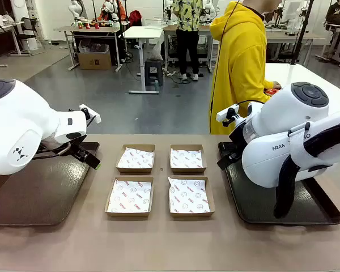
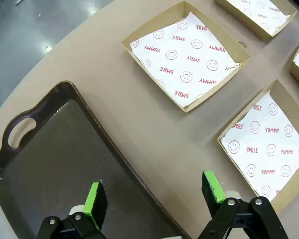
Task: Individually package the donuts and arrange them on the tray.
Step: Pick up one Paper togo box.
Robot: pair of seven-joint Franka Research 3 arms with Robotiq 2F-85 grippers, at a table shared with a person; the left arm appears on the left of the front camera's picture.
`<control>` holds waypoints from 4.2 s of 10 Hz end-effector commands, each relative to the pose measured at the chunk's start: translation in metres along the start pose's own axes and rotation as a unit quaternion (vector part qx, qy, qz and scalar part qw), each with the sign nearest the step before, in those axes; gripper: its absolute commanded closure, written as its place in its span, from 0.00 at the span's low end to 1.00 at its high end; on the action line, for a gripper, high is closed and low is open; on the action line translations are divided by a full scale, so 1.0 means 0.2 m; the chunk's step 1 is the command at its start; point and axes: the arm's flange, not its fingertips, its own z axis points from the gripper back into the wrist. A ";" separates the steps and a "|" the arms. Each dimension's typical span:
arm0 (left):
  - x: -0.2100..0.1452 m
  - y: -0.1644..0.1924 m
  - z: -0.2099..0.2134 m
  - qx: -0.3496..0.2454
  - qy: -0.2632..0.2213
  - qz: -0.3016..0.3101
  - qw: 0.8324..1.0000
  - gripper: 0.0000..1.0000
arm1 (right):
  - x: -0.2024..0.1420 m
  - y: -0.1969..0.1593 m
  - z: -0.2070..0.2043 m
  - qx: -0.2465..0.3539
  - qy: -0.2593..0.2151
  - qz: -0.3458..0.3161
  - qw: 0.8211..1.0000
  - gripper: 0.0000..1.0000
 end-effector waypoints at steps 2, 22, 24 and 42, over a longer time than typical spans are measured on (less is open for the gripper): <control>0.00 0.00 0.00 0.000 0.000 0.000 1.000 0.00 | 0.00 0.00 0.00 0.000 0.000 0.000 1.000 0.00; -0.62 -0.13 0.70 -0.058 0.056 -0.094 0.992 0.00 | -0.57 0.29 0.80 -0.005 0.036 0.032 0.999 0.00; -0.09 0.00 0.73 -0.071 0.074 -0.097 0.990 0.00 | -0.01 0.19 0.85 0.024 0.057 0.045 0.997 0.00; -0.84 1.04 0.72 -0.546 -0.080 0.447 0.704 0.00 | -1.29 -0.66 1.15 0.464 -0.132 -0.445 0.755 0.00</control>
